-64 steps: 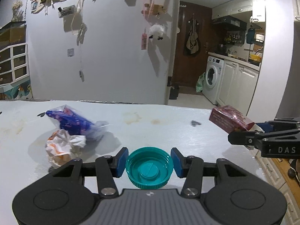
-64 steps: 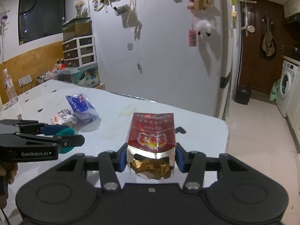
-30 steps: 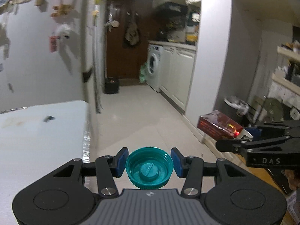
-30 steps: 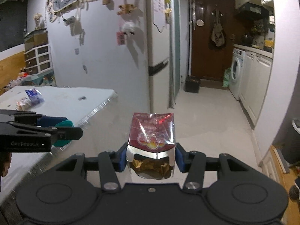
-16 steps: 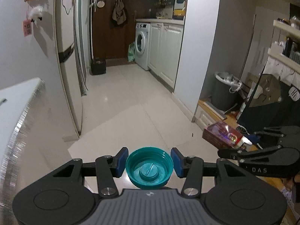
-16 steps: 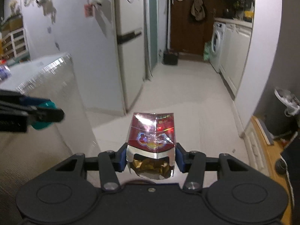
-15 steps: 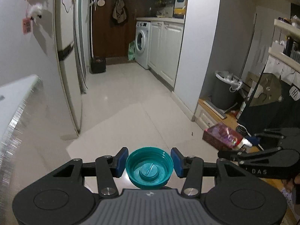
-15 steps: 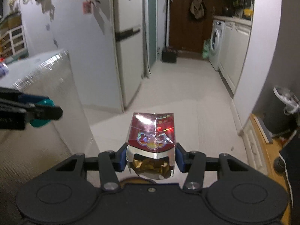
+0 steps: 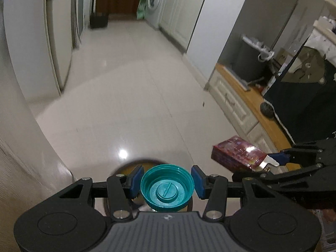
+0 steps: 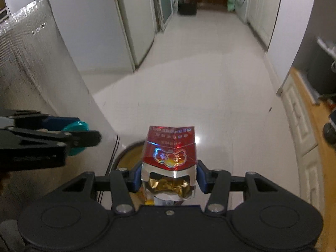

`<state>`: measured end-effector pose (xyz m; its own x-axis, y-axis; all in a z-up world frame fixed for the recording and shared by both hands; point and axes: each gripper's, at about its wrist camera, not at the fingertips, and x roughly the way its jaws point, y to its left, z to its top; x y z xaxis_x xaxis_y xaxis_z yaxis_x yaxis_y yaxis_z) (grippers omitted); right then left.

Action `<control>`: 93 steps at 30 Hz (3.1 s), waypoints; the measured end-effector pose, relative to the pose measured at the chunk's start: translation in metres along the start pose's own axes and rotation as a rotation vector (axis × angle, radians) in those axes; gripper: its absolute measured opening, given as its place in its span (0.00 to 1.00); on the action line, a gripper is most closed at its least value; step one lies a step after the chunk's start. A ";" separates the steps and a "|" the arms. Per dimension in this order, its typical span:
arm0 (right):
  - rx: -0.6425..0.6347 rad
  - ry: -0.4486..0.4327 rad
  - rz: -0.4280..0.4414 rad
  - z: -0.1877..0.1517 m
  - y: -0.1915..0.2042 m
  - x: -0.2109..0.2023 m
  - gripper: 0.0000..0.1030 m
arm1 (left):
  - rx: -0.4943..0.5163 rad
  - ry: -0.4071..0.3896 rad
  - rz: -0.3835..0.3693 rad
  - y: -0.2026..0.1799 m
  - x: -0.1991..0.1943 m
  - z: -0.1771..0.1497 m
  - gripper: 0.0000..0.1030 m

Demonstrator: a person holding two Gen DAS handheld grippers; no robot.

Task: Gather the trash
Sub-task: 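Carry the teal cap and red-gold snack bag with both tools to the bin, then open both grippers to drop the cap and snack bag into the bin, then lift both open tools from the bin and return to the table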

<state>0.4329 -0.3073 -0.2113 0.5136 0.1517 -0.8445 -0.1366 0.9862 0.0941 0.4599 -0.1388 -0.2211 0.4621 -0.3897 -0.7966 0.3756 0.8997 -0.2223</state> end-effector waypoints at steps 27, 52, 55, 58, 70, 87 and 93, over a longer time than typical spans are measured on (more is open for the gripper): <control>-0.031 0.323 0.062 -0.043 0.021 0.156 0.51 | -0.253 0.155 -0.044 0.087 0.122 -0.075 0.49; 0.106 0.289 0.104 -0.033 0.010 0.152 0.52 | -0.190 0.265 0.162 0.104 0.125 -0.074 0.77; 0.138 0.275 0.133 -0.032 0.010 0.150 0.52 | -0.186 0.264 0.188 0.109 0.121 -0.073 0.81; 0.175 0.255 0.177 -0.030 0.012 0.150 0.57 | -0.197 0.278 0.192 0.113 0.123 -0.075 0.81; 0.100 0.313 0.116 -0.047 0.012 0.152 0.83 | -0.174 0.316 0.196 0.108 0.121 -0.079 0.99; 0.140 0.218 0.052 -0.060 -0.005 0.117 1.00 | -0.165 0.256 0.233 0.094 0.066 -0.073 1.00; 0.164 0.192 0.037 -0.064 -0.016 0.094 1.00 | -0.157 0.210 0.243 0.081 0.034 -0.069 1.00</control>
<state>0.4292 -0.3130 -0.3257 0.3388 0.1881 -0.9219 -0.0051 0.9802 0.1981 0.4507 -0.0659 -0.3044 0.3418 -0.1262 -0.9313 0.1392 0.9868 -0.0826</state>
